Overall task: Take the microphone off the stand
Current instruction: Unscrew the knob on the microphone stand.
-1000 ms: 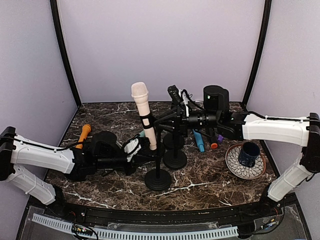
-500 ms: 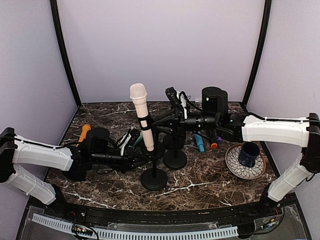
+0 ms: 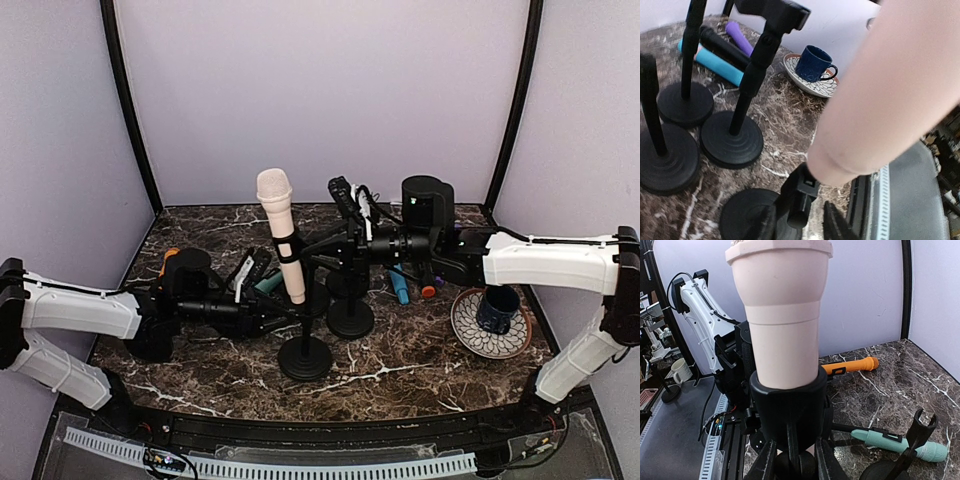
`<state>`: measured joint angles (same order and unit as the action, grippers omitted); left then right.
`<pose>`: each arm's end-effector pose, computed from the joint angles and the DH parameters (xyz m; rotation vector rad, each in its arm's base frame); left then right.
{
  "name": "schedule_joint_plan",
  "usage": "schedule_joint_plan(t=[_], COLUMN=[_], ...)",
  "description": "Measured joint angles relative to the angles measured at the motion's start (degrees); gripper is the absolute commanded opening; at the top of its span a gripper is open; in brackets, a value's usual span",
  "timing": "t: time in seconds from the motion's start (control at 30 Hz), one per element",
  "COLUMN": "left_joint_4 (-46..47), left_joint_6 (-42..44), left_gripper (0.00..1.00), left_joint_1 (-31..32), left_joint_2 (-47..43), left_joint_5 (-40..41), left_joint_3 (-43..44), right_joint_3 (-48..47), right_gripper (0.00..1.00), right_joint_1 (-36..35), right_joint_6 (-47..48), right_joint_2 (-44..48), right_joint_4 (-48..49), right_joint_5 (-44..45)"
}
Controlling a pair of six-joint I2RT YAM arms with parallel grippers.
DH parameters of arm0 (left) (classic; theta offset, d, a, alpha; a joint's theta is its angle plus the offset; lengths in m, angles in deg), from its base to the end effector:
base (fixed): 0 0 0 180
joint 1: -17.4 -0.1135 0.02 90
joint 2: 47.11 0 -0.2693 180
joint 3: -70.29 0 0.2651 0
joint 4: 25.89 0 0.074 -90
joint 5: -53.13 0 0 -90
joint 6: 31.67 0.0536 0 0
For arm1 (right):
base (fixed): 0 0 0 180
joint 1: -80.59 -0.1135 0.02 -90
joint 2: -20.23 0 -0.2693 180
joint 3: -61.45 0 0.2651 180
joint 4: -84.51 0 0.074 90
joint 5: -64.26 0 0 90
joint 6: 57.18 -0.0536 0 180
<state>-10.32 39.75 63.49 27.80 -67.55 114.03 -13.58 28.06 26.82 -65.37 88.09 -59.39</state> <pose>0.1831 -0.2296 0.2040 0.8631 1.8082 -1.2510 0.2062 0.3178 0.3189 -1.1371 1.4427 1.2357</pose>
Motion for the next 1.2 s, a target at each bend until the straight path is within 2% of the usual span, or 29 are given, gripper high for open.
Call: schedule_joint_plan(t=[0.13,0.2,0.77,0.87,1.2], left_joint_4=[-0.2,-0.3,4.2,5.8,9.6], left_joint_6=[1.6,2.3,1.7,1.2,-3.8], left_gripper=[0.54,0.56,0.59,0.55,0.35], left_joint_1=[-0.2,-0.2,-0.2,-0.2,-0.2], left_joint_2=[-2.7,-3.8,-6.1,-5.0,0.3], left_joint_5=[0.3,0.3,1.8,1.5,1.5], left_joint_3=[0.0,0.0,-4.6,-4.5,-4.3], right_joint_3=[0.0,0.0,0.9,1.1,1.4], right_gripper=[0.00,0.00,0.00,0.00,0.00], right_joint_1=[-0.1,-0.1,-0.2,-0.2,-0.3], right_joint_6=[0.1,0.1,-0.5,-0.5,-0.6], right_joint_2=[0.0,0.0,0.2,0.5,0.5], right_joint_4=[0.0,0.0,1.5,1.6,1.9], right_joint_5=[0.1,0.2,0.7,0.9,1.1])
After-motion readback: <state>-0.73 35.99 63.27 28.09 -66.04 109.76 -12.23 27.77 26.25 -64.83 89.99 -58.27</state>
